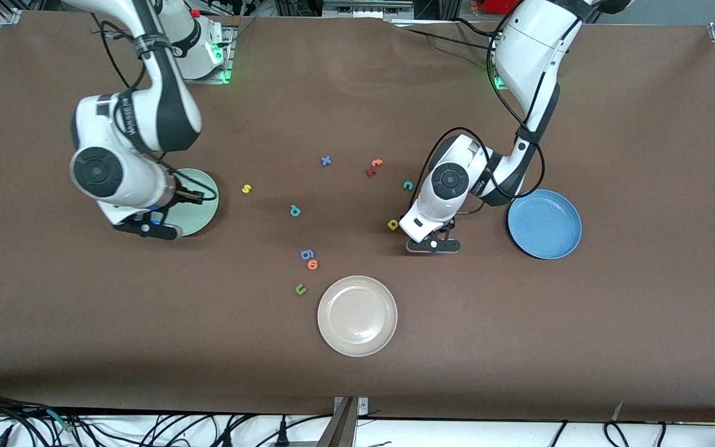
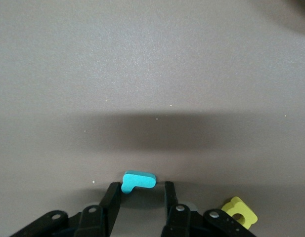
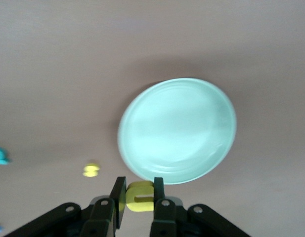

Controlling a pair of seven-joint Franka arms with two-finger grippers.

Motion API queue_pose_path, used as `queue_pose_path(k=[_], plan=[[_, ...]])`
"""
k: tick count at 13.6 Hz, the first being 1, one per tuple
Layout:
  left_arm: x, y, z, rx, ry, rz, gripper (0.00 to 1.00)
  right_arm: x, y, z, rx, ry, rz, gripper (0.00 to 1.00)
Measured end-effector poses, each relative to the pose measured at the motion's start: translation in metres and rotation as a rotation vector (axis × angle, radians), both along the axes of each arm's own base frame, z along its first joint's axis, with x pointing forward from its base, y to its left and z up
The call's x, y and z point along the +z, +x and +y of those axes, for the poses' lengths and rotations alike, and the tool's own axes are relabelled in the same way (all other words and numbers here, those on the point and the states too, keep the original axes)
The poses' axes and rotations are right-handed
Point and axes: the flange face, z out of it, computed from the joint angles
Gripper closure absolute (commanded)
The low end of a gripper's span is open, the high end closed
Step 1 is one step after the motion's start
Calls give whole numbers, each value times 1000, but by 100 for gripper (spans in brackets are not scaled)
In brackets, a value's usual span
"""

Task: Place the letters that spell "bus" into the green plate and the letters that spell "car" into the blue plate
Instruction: 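Place the yellow u on the green plate while the left gripper lifts the teal letter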

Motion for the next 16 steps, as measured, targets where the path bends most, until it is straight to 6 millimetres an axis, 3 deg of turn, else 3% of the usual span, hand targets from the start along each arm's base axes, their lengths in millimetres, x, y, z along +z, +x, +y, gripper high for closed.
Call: queue_pose_path(k=[3,8,9,11,12,14,16], plan=[[1,2,2,3,2,-3,84,-40,-6,-47,53,7,-15,100],[1,2,2,4,2,-3,91,-121,-33,-68,107,-22,-8,96],[1,2,3,4,3,-3,95,-131,-36,-74,108,-30,3,83],[1,2,3,5,2,-3,100,-140,-37,-79,114,-36,15,28],[1,2,3,5,2,-3,100,-141,-37,-78,115,-37,17,13],[1,2,3,5,2,-3,100,-140,-37,-77,117,-35,14,2],[1,2,3,5,2,-3,100,-130,-35,-73,112,-21,3,2]])
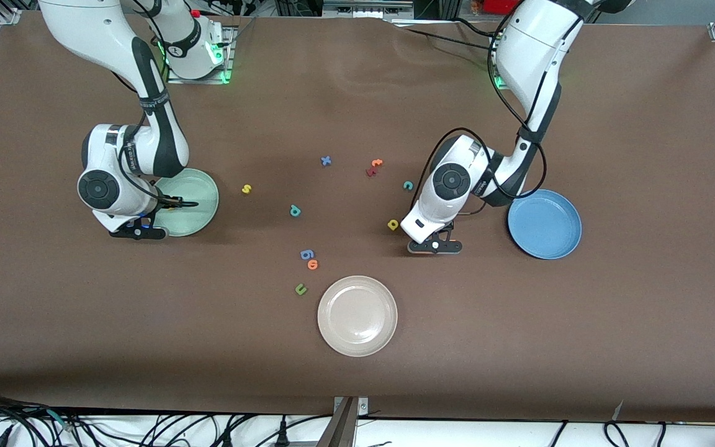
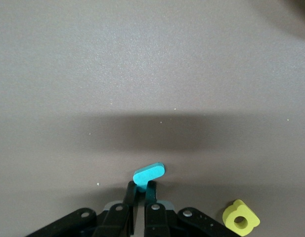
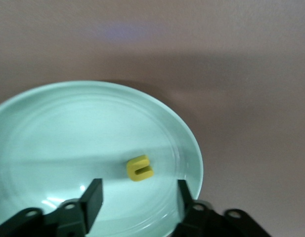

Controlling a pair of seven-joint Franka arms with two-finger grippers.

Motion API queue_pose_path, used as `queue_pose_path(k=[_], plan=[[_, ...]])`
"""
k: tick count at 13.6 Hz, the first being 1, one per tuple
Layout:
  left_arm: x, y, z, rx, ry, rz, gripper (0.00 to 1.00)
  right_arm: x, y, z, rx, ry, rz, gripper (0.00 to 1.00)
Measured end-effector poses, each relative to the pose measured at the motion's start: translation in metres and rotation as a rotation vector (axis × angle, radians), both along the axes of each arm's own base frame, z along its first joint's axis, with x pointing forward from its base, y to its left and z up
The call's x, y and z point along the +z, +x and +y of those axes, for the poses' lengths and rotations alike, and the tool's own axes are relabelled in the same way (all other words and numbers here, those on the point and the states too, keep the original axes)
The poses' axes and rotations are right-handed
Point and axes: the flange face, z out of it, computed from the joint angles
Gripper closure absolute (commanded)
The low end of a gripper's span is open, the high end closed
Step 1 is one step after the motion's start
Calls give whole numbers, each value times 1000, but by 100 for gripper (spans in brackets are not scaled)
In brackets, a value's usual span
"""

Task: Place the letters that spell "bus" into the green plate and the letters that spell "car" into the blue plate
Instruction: 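Place the yellow u on the green plate while the left gripper lifts the teal letter, then place the teal letter on the blue plate while the right gripper reaches the yellow s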

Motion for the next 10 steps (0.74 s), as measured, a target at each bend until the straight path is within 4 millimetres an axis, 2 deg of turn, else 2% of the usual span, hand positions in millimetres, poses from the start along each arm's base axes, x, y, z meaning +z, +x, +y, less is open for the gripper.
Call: queue_pose_path(k=[2,5,7,9,10], plan=[[0,0,0,1,0,0,100,25,-1,17,-45,39,10,2],[1,2,1,3,-1,-2,100,61,-7,67,-149,69,-19,2],[2,3,1,4,0,-1,100,65,-17,108,-214,59,-32,2],[7,6,0,4,5,7,100,57,-28,147,-285,43,-53,3],[10,8,-1,4,8,13,100,51,-33,159,-318,33,-62,4]])
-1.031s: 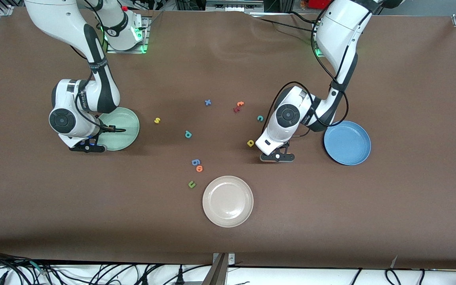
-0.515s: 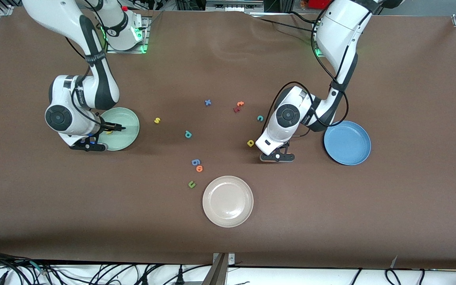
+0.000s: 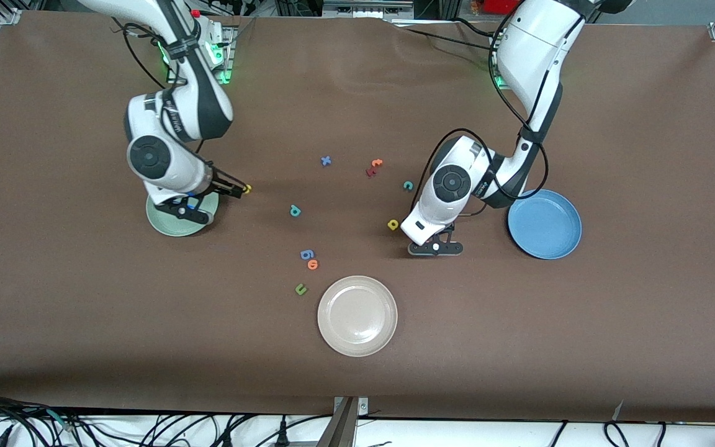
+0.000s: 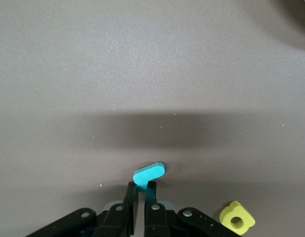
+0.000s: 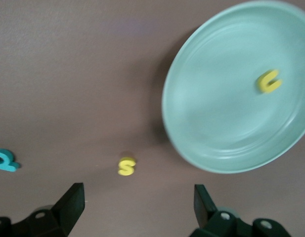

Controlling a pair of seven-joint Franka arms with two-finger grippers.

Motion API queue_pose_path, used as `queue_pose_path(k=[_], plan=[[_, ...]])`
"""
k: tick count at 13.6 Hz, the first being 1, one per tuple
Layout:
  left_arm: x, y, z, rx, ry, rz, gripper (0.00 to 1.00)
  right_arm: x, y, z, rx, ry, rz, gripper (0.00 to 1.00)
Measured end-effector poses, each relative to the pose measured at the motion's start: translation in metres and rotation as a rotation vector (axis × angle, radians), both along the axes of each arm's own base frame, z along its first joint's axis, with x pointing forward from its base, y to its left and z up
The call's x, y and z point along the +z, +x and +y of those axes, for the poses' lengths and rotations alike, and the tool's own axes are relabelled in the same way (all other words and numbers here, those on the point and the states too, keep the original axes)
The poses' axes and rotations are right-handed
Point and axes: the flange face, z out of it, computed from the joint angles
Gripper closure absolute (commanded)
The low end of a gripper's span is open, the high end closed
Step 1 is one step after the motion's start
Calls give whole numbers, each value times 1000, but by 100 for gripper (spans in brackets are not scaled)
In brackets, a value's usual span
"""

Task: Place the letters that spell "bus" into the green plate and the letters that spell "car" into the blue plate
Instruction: 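Place the teal letter on the blue plate while the right gripper reaches the yellow s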

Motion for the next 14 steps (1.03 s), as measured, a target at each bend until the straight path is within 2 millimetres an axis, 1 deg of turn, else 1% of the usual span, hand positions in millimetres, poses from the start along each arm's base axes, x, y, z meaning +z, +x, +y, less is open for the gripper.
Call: queue_pose_path(k=[1,2,3,4,5,7,10,11,12,14], plan=[[2,2,1,-1,5,6,100,-8,-4,4,-30,-9,-5,4],[4,5,4,-11,12,15,100,-17,-7,2,-58,-17,-14,4],[5,9,13,-31,20,27,100,-27,-12,-2,-87,-24,-27,4],[7,16,26,-50,27,44,100,-37,-18,-4,-119,-30,-40,4],[12,24,42,-69,31,60,100,-45,-24,-4,-150,-36,-51,4],[31,37,76,-107,37,87,100,-55,-33,-1,-192,-43,-66,4],[66,57,140,-191,73,98,100,-68,-41,-6,-221,-41,-101,5],[74,60,159,-216,77,97,100,-73,-43,-6,-226,-42,-109,6],[80,60,175,-234,79,98,100,-77,-46,-5,-236,-43,-113,6],[89,53,201,-264,82,104,100,-81,-49,6,-265,-40,-130,6]])
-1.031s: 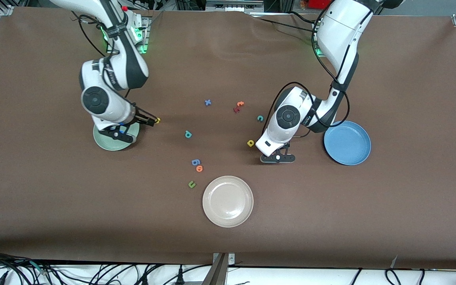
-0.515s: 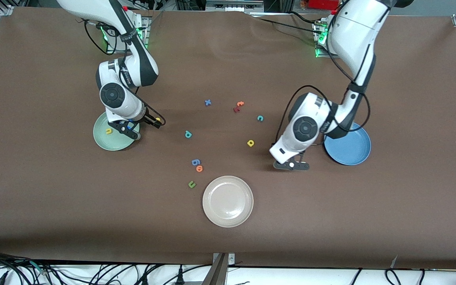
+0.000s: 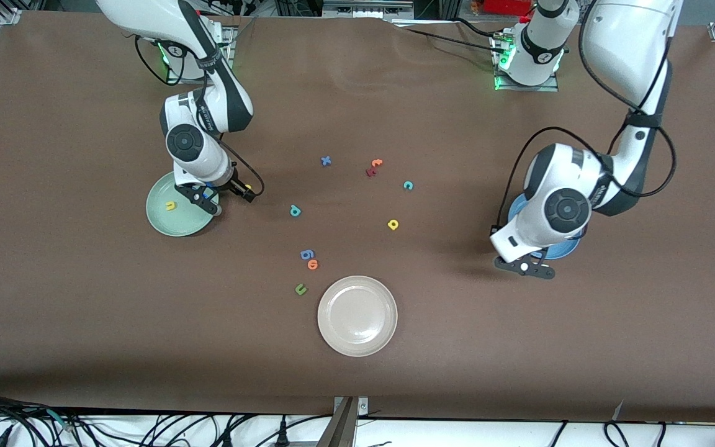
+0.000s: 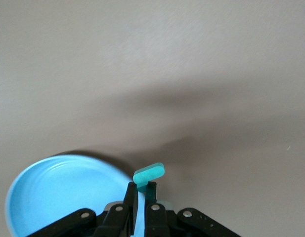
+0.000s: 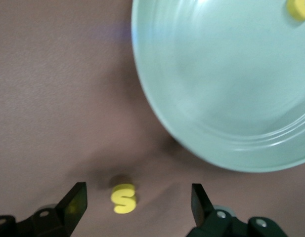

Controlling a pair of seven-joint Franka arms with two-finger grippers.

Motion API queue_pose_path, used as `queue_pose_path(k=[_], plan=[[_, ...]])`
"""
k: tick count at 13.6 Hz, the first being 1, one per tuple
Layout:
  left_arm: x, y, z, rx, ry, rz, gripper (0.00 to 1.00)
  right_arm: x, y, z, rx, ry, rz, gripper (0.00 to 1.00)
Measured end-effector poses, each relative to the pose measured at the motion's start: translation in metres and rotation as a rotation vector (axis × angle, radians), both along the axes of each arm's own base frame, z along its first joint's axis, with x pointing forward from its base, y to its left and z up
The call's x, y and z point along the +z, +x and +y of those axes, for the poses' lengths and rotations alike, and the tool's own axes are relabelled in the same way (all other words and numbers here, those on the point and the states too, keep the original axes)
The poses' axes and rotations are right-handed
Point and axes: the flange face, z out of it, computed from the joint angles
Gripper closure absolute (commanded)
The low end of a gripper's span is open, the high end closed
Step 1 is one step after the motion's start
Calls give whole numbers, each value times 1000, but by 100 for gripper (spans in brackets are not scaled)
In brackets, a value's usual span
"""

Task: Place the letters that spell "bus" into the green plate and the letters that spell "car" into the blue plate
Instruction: 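Place the teal letter on the blue plate while the right gripper reaches the yellow s, then grasp the yellow s with the right gripper while the left gripper grasps a yellow letter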

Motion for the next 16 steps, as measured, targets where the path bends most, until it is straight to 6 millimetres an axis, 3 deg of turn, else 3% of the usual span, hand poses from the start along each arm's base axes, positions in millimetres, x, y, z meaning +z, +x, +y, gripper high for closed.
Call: queue_pose_path(k=[4,5,8,9,10,13,16], plan=[[4,-16,55,-41,-13,15,100,-8,-3,9,-19,2,-16,14],[-3,-21,69,-47,-20,3,100,-11,-3,9,-19,0,-16,21],[-34,-45,106,-66,-43,-46,100,-13,-5,13,-17,2,-18,21],[-42,-53,115,-61,-45,-39,63,-13,-5,13,-22,2,-18,21],[-46,-58,120,-63,-47,-30,1,-13,-6,16,-26,3,-18,21],[-48,-63,116,-70,-48,-8,0,-13,-11,26,-32,8,-15,24],[-27,-55,86,-45,-105,15,0,-12,-12,27,-33,10,-16,26]])
